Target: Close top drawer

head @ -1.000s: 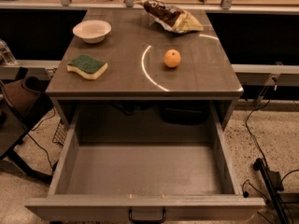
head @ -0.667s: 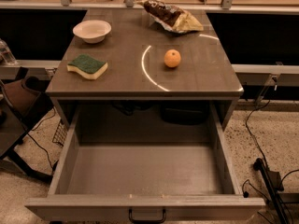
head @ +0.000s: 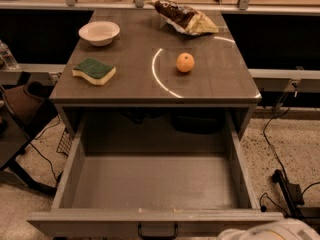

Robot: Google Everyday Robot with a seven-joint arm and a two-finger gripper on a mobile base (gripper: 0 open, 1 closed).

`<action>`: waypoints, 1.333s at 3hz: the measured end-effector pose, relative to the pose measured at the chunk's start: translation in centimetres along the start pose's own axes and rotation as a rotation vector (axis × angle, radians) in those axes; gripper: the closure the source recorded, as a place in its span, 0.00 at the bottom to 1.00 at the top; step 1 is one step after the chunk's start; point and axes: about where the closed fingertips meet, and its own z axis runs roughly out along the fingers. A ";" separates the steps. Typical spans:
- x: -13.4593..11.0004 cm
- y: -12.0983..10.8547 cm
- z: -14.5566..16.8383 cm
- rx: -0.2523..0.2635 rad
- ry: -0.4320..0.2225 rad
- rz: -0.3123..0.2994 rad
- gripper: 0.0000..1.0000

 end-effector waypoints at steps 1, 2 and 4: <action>-0.5 -3.1 0.9 0.022 -0.006 -0.037 1.00; -1.1 -5.2 1.6 0.043 -0.033 -0.047 1.00; -1.8 -7.5 2.6 0.080 -0.113 -0.033 1.00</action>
Offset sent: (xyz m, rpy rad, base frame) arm 0.0943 0.0448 -0.0123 0.0606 -0.0684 0.0879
